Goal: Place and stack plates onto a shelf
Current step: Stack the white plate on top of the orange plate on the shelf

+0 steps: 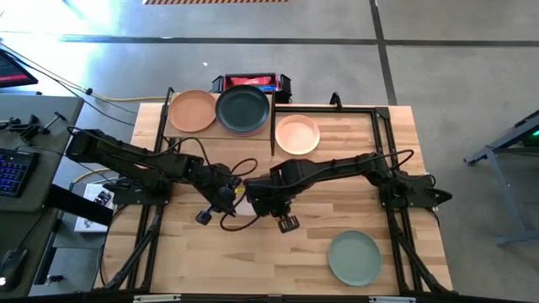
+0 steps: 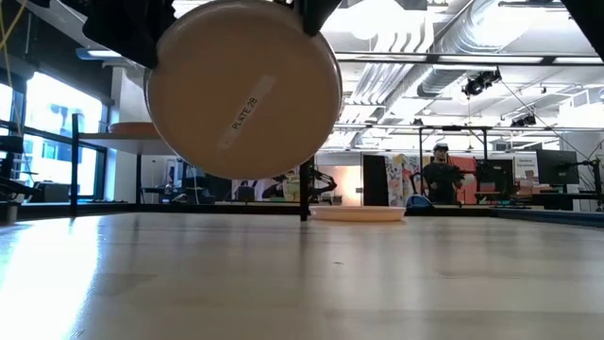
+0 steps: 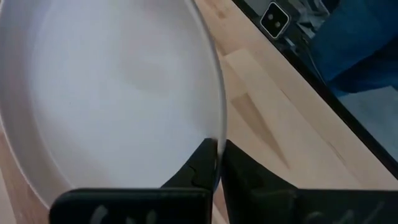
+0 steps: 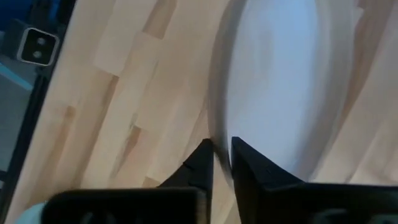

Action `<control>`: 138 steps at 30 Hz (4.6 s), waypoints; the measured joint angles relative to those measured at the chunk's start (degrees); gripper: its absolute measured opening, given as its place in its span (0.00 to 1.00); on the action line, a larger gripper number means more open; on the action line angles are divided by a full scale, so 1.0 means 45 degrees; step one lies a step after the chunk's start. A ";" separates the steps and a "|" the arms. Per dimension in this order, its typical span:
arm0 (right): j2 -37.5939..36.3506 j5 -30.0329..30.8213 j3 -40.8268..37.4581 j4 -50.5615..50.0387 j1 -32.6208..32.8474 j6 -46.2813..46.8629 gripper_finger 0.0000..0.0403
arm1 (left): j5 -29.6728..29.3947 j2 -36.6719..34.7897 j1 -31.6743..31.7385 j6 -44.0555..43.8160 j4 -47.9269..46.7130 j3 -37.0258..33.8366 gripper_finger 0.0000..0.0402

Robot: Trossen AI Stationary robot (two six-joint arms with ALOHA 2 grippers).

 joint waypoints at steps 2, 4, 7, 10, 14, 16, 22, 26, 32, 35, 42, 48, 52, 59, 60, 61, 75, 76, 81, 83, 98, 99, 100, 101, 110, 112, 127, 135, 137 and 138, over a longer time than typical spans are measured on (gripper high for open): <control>-0.0002 0.0237 0.0000 0.0064 0.0012 0.0024 0.10 | -0.0016 0.0000 0.0000 -0.0104 0.0008 0.0000 0.00; 0.0003 0.0551 0.0000 0.0083 0.0022 0.0084 0.16 | -0.0151 0.0005 0.0010 -0.0544 -0.0026 0.0000 0.00; -0.0002 0.1011 0.0000 0.0027 0.0028 0.0789 0.22 | -0.0748 -0.0008 0.0005 -0.1077 -0.0254 0.0000 0.00; -0.0002 0.1143 0.0000 -0.0321 0.0017 0.1168 0.27 | -0.1261 -0.0094 0.0010 -0.1287 -0.0744 0.0013 0.00; -0.0160 0.0690 0.0000 -0.1118 0.0105 0.1895 0.28 | -0.2172 -0.0299 0.0047 -0.1837 -0.1664 -0.0025 0.00; -0.0216 0.0745 0.0000 -0.1596 0.0071 0.2467 0.28 | -0.2453 -0.0581 0.0023 -0.2006 -0.2313 -0.0005 0.00; -0.0356 0.0872 0.0000 -0.1948 0.0073 0.3502 0.28 | -0.2822 -0.1551 -0.0323 -0.2065 -0.2864 -0.0015 0.00; -0.0347 0.0892 0.0000 -0.1959 0.0066 0.3589 0.28 | -0.3237 -0.2482 -0.0676 -0.2301 -0.2909 -0.0013 0.00; -0.0332 0.0936 0.0000 -0.1957 0.0027 0.3564 0.28 | -0.4353 -0.4066 -0.1109 -0.2333 -0.2938 -0.0010 0.00; -0.0332 0.0954 0.0000 -0.1944 0.0027 0.3492 0.28 | -0.4956 -0.4860 -0.1253 -0.2326 -0.2919 -0.0010 0.00; -0.0322 0.1125 0.0000 -0.1942 0.0017 0.3363 0.28 | -0.5757 -0.6481 -0.1321 -0.2318 -0.2753 -0.0010 0.00; -0.0309 0.1125 0.0000 -0.1824 -0.0037 0.3351 0.28 | -0.8118 -0.7468 -0.1321 -0.2287 -0.2761 -0.0010 0.00; -0.0308 0.1164 0.0000 -0.1580 -0.0067 0.3346 0.28 | -1.0506 -0.7885 -0.1317 -0.1620 -0.2773 0.0000 0.00; -0.0308 0.1423 0.0000 -0.1249 -0.0090 0.3249 0.28 | -1.3228 -0.7966 -0.0857 -0.0153 -0.3095 0.0106 0.00; -0.0308 0.1509 0.0000 -0.1235 -0.0090 0.3249 0.28 | -1.3362 -0.7966 -0.0667 -0.0020 -0.3455 0.0271 0.00; -0.0308 0.1543 0.0000 -0.1224 -0.0090 0.3249 0.28 | -1.3476 -0.7930 -0.0452 0.0032 -0.3903 0.0536 0.00; -0.0303 0.1549 0.0000 -0.0837 -0.0090 0.3186 0.28 | -1.2346 -0.7586 0.2995 0.0155 -0.9624 0.3843 0.00; -0.0303 0.1549 0.0000 -0.0811 -0.0090 0.3154 0.28 | -1.2185 -0.7564 0.3209 0.0378 -0.9689 0.3847 0.00; -0.0303 0.1552 0.0000 -0.0623 -0.0090 0.3143 0.28 | -1.1708 -0.6921 0.4297 0.1235 -1.0232 0.3847 0.00; -0.0303 0.1552 0.0000 -0.0555 -0.0090 0.3147 0.28 | -1.1364 -0.6483 0.4730 0.1611 -1.0272 0.3847 0.00; -0.0303 0.1557 0.0000 -0.0282 -0.0031 0.3736 0.28 | -0.9084 -0.3748 0.8682 0.3117 -1.0720 0.3827 0.00; -0.0303 0.1553 0.0000 -0.0280 -0.0031 0.3803 0.28 | -0.9078 -0.3611 0.8905 0.3171 -1.0721 0.3827 0.00; -0.0303 0.1557 0.0000 -0.0281 -0.0031 0.3841 0.28 | -0.9071 -0.3446 0.9110 0.3251 -1.0720 0.3827 0.00; -0.0303 0.1557 0.0000 -0.0277 -0.0031 0.3900 0.28 | -0.8959 -0.3269 0.9308 0.3344 -1.0720 0.3827 0.00; -0.0303 0.1557 0.0000 -0.0274 -0.0031 0.3919 0.28 | -0.7818 -0.1881 1.0490 0.4121 -1.0362 0.3827 0.00; -0.0303 0.1557 0.0000 -0.0272 -0.0031 0.3919 0.28 | -0.7815 -0.1631 1.0628 0.4273 -1.0354 0.3827 0.00; -0.0298 0.1557 0.0000 -0.0272 -0.0031 0.3919 0.28 | -0.7621 -0.0677 1.0856 0.4375 -1.0162 0.3827 0.01; -0.0298 0.1556 0.0000 -0.0267 -0.0031 0.3919 0.28 | -0.7588 -0.0675 1.0851 0.3764 -0.9875 0.3827 0.09; -0.0298 0.1557 0.0000 -0.0267 -0.0031 0.3919 0.28 | -0.7592 -0.0675 1.0851 0.3675 -0.9838 0.3827 0.12; -0.0298 0.1557 0.0000 -0.0267 -0.0031 0.3917 0.28 | -0.7592 -0.0675 1.0851 0.3667 -0.9839 0.3827 0.14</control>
